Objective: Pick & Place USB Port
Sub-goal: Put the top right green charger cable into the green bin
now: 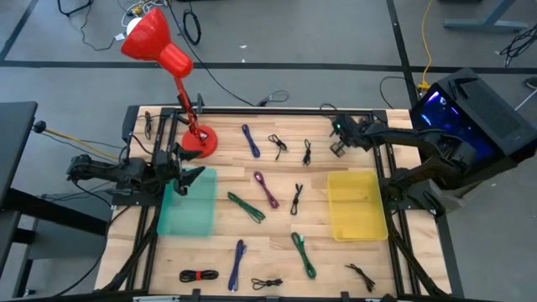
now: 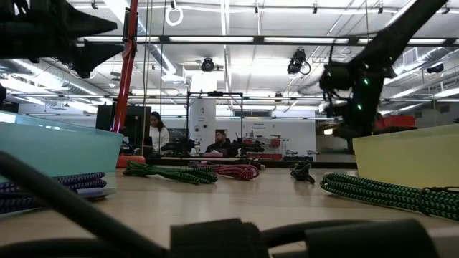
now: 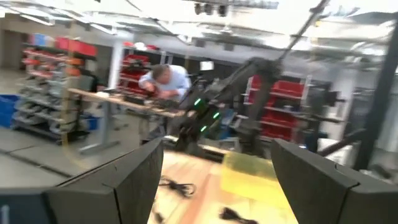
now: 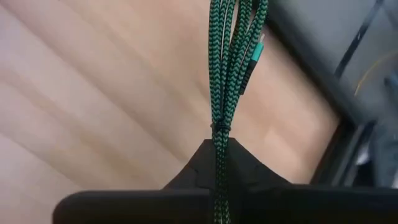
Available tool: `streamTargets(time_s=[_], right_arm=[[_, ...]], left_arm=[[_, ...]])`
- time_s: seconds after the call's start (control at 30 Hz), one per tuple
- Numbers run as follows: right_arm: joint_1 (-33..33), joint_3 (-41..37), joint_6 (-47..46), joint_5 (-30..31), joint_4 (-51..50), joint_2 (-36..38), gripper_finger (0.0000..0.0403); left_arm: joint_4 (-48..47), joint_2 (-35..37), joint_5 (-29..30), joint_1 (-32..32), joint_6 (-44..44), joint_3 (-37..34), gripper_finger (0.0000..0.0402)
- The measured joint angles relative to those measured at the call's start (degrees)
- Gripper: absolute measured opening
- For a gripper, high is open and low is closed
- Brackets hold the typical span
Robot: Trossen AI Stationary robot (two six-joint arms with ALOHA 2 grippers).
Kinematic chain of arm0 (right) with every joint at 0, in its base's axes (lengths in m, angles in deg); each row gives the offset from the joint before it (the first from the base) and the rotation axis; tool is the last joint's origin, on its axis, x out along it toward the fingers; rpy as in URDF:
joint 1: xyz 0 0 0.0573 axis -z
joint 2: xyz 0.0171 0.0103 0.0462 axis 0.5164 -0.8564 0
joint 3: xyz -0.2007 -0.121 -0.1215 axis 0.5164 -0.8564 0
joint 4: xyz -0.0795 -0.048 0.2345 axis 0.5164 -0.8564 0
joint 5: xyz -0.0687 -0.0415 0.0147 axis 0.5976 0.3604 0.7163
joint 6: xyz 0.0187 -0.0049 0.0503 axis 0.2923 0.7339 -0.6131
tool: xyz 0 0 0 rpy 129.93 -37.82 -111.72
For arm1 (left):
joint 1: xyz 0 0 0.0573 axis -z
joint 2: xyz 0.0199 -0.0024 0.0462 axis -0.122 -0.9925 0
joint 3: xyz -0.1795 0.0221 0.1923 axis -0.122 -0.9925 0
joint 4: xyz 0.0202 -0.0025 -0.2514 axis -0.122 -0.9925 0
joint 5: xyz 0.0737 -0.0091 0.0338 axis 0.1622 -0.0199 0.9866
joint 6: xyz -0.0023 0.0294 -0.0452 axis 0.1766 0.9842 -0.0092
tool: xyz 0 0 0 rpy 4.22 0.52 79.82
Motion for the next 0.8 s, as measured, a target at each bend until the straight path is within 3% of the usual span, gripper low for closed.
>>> streamTargets(time_s=[0.2,0.4,0.63,0.8], right_arm=[[-5.77,11.59,-0.43,-6.92,-5.98,1.86,0.0006],[-18.52,17.34,-2.46,-12.96,-6.35,1.86,0.0006],[-32.11,17.56,-7.29,-12.4,3.66,1.67,0.0006],[-37.55,17.57,-6.97,-12.64,14.42,1.58,0.0006]], left_arm=[[-3.67,0.0,1.39,-0.01,0.13,0.0,0.0303],[-5.18,0.0,4.65,-0.01,-0.05,0.0,0.0303],[-4.88,0.0,2.31,-0.01,-2.73,0.0,0.0303],[0.89,-0.36,-1.07,-0.01,-3.6,0.0,0.0303]])
